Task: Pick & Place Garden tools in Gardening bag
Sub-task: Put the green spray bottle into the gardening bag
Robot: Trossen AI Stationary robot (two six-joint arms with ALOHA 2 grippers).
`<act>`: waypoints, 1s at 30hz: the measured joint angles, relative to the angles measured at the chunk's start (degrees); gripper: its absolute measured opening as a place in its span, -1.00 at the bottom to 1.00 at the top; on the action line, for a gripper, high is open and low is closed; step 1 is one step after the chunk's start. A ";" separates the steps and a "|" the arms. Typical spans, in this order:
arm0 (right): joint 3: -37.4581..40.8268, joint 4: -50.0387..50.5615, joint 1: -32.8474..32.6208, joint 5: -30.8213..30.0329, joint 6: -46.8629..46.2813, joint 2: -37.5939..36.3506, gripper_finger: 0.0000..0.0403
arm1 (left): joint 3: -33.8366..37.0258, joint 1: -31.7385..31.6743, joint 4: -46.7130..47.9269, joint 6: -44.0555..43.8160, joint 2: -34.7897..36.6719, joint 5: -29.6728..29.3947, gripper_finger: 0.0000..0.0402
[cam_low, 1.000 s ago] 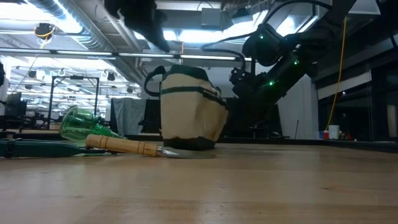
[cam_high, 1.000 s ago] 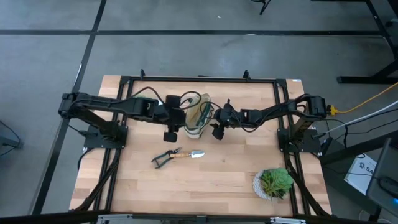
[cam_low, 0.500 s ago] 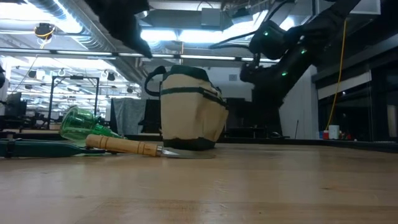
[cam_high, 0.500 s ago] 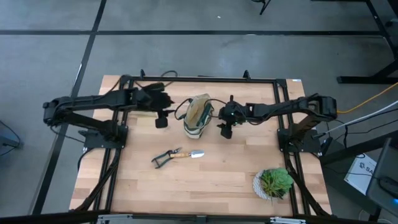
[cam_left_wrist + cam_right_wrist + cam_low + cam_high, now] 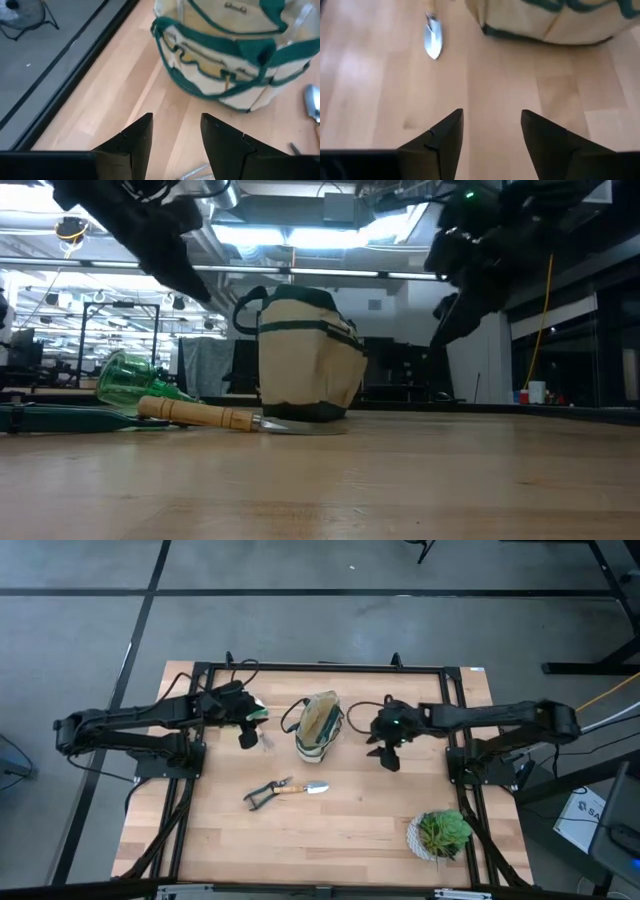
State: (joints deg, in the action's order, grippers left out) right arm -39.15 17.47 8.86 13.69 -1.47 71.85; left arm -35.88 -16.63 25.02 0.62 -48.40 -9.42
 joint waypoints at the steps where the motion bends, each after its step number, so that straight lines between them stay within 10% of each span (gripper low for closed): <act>1: 1.75 -1.11 -0.38 0.03 -0.87 -1.92 -0.02 | 0.38 0.00 0.04 -0.19 0.28 -0.24 -0.20; 11: 16.21 -21.87 -1.52 -0.46 -6.87 -15.82 -0.10 | 0.88 0.00 -0.38 -0.50 0.73 -1.82 -0.20; 30: 16.47 -19.86 -1.35 -3.15 -6.69 -16.11 -0.10 | 0.88 0.03 0.48 -3.07 0.59 -2.50 -0.20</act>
State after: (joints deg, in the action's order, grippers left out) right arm -22.68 -2.39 7.51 10.55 -8.16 55.75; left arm -35.00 -16.60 25.50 -2.45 -47.81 -11.92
